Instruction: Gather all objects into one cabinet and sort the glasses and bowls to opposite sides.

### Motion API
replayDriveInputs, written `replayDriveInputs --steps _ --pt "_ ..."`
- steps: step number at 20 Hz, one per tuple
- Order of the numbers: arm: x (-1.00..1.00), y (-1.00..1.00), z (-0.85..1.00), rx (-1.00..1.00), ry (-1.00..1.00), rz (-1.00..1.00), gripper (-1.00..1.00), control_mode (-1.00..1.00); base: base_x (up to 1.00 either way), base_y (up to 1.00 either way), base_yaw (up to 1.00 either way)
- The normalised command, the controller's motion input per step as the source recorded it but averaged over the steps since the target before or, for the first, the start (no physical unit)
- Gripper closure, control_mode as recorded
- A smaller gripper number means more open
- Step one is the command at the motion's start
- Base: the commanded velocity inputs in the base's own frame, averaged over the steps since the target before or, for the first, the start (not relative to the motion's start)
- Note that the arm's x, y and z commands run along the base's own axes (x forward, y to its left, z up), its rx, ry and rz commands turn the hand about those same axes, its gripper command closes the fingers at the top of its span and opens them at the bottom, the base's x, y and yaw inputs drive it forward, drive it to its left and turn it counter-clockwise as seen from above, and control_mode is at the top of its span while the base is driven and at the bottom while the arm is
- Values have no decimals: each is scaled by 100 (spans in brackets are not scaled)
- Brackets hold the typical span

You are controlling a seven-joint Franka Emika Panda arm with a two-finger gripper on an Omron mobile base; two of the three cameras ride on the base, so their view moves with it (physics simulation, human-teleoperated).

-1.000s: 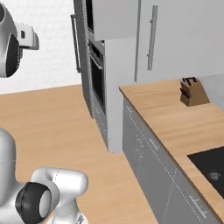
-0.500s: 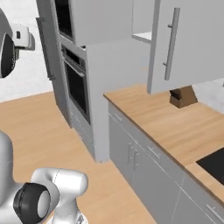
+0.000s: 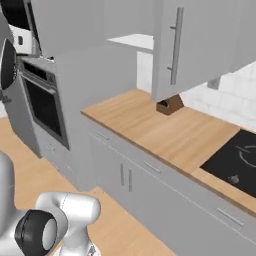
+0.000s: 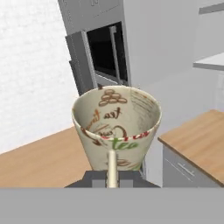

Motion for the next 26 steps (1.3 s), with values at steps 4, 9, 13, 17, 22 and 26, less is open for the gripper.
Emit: replayDriveInputs --steps 4,9,13,17,22,26 --pt "0 0 0 0 0 0 100 100 31 19 -52" --pt "0 0 0 0 0 0 100 100 52 21 -50" --pt "0 0 0 0 0 0 100 100 74 27 -44" --pt "0 0 0 0 0 0 100 100 64 40 -34" --pt "0 0 0 0 0 0 100 100 19 53 5" --pt "0 0 0 0 0 0 100 100 25 34 -25"
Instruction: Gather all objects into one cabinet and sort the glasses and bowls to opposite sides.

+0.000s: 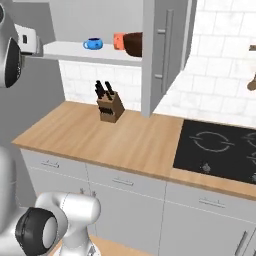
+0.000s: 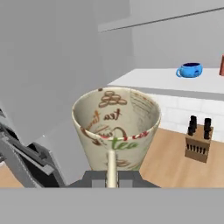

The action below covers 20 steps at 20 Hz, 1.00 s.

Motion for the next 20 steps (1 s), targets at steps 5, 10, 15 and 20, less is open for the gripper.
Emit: replayDriveInputs --steps 5,10,15,20 --pt "0 0 0 0 0 0 100 100 37 36 -40" --pt "0 0 0 0 0 0 100 100 49 49 -24" --pt "0 0 0 0 0 0 100 100 38 55 11" --pt "0 0 0 0 0 0 100 100 47 8 0"
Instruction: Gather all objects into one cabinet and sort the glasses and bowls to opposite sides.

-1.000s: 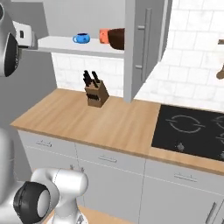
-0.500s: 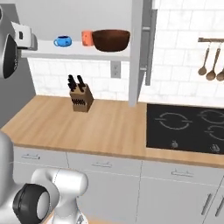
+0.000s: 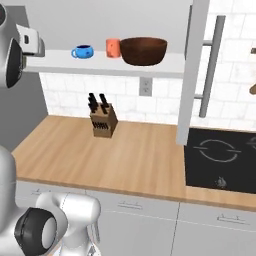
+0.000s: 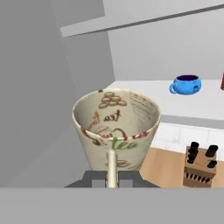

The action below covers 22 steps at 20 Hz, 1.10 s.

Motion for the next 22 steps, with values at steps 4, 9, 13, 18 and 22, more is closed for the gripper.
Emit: replayDriveInputs --steps 4,9,13,18,22 --pt "0 0 0 0 0 0 100 100 15 14 2" --pt "0 0 0 0 0 0 100 100 16 11 -1" --pt "0 0 0 0 0 0 100 100 32 0 -4" --pt "0 0 0 0 0 0 100 100 6 4 0" --pt "0 0 0 0 0 0 100 100 40 0 -5"
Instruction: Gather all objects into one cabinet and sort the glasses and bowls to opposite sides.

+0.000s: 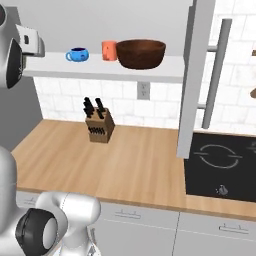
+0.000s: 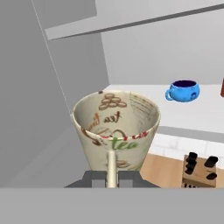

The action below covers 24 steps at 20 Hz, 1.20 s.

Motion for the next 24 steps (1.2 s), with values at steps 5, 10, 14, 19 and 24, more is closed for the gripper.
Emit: replayDriveInputs --steps 5,10,14,19,24 --pt "0 0 0 0 0 0 100 100 21 2 0" --pt "0 0 0 0 0 0 100 100 19 0 0" --pt "32 0 -6 0 14 0 100 -100 0 0 0" --pt "87 -3 -14 -2 11 0 100 -100 0 0 0" --pt "83 0 0 -8 0 0 100 -100 0 0 0"
